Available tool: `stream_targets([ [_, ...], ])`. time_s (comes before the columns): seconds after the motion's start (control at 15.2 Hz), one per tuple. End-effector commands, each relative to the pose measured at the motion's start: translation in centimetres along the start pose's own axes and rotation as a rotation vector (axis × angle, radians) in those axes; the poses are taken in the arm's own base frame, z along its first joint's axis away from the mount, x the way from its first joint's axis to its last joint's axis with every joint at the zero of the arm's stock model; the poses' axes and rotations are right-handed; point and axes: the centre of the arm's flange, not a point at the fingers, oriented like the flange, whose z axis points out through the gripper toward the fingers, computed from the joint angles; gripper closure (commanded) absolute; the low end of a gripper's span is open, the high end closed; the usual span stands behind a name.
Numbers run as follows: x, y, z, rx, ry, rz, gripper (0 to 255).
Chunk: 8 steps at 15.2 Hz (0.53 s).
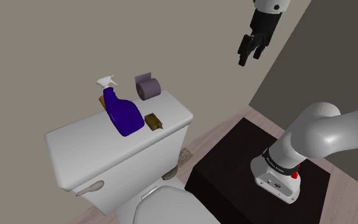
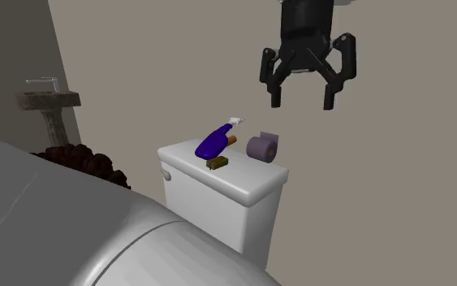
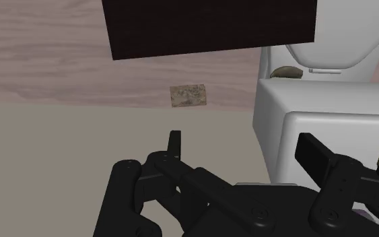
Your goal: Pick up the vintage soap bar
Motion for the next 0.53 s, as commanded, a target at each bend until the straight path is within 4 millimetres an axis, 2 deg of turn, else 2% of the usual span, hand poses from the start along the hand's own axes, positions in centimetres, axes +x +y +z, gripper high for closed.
stream_targets([
  [0.0, 0.0, 0.0, 0.0, 0.000, 0.000, 0.000, 0],
  [0.46, 2.0, -7.5, 4.4, 0.023, 0.007, 0.023, 0],
])
